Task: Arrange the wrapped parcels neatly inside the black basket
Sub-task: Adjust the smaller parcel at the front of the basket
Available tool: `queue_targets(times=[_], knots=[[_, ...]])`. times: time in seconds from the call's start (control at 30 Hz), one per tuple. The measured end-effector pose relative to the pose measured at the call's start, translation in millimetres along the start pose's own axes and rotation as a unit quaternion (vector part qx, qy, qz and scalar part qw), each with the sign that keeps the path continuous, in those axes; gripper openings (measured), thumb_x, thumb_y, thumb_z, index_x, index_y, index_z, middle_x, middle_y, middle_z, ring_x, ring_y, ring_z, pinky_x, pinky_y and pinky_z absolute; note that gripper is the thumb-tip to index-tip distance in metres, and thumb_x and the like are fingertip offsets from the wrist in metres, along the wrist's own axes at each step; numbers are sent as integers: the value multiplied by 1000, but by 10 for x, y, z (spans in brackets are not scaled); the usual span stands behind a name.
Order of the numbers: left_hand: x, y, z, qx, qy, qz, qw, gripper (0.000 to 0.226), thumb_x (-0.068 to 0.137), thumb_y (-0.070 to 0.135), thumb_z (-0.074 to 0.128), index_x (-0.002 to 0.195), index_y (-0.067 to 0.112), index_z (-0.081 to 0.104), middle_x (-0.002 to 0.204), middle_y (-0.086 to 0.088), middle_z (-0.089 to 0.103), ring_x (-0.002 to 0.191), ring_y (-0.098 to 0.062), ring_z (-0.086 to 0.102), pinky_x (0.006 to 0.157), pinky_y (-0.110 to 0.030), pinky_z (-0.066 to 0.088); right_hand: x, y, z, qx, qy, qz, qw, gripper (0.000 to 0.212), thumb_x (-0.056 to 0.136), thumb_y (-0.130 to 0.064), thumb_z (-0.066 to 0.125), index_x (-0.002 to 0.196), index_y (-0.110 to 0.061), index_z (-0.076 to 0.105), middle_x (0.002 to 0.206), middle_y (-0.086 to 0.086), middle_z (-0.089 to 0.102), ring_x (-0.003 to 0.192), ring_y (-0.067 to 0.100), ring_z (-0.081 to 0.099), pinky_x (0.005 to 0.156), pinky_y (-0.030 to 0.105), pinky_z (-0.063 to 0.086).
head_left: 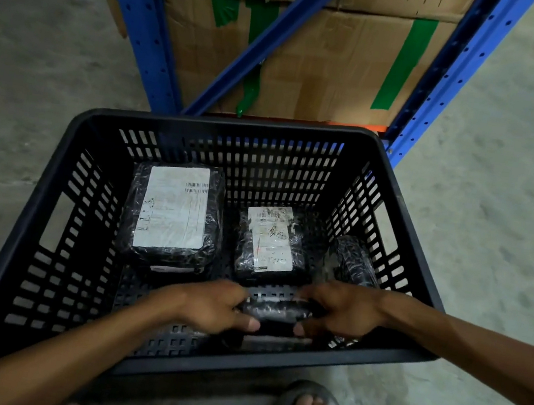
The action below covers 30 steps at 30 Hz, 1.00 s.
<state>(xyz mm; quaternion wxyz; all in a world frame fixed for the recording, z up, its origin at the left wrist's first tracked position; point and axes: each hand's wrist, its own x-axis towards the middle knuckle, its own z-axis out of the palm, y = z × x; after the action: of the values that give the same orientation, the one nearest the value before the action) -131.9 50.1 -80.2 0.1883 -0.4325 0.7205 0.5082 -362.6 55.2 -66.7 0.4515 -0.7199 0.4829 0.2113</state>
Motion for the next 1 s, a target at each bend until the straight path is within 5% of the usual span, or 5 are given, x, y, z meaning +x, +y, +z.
queue_targets(times=[0.27, 0.4, 0.67, 0.83, 1.0], knots=[[-289, 50, -577, -479, 193, -26, 856, 64, 88, 69, 43, 107, 14, 70, 90, -8, 73, 75, -22, 65, 66, -34, 48, -59, -13, -410, 588, 138, 70, 794, 56, 83, -62, 65, 110, -14, 77, 112, 12, 79, 103, 32, 74, 93, 39, 54], [-198, 260, -591, -450, 245, 0, 859, 46, 88, 48, 62, 121, 17, 69, 112, -1, 77, 104, -21, 71, 99, -41, 51, 97, -71, -522, 695, 134, 55, 704, 49, 86, -54, 67, 110, -13, 78, 114, 15, 78, 102, 32, 74, 96, 45, 55], [471, 356, -577, -273, 408, -117, 863, 37, 97, 23, 44, 131, 10, 53, 130, -10, 62, 116, -32, 61, 98, -40, 50, 643, -58, -522, 628, 291, 58, 719, 32, 85, -17, 79, 112, -2, 71, 106, 16, 78, 85, 26, 77, 58, 34, 64], [708, 332, -591, -229, 413, -172, 865, 51, 101, 20, 45, 147, 2, 37, 141, -16, 55, 125, -33, 57, 97, -35, 47, 1015, 25, -606, 443, 427, 98, 782, 56, 77, -37, 84, 123, -16, 59, 113, 4, 72, 101, 23, 71, 85, 35, 60], [968, 254, -582, -204, 358, -210, 886, 75, 102, 16, 44, 157, -4, -3, 153, -19, 43, 137, -33, 48, 106, -34, 42, 1354, 150, -609, 357, 320, 200, 854, 79, 83, -61, 67, 142, -13, 49, 140, 11, 59, 119, 30, 63, 97, 36, 55]])
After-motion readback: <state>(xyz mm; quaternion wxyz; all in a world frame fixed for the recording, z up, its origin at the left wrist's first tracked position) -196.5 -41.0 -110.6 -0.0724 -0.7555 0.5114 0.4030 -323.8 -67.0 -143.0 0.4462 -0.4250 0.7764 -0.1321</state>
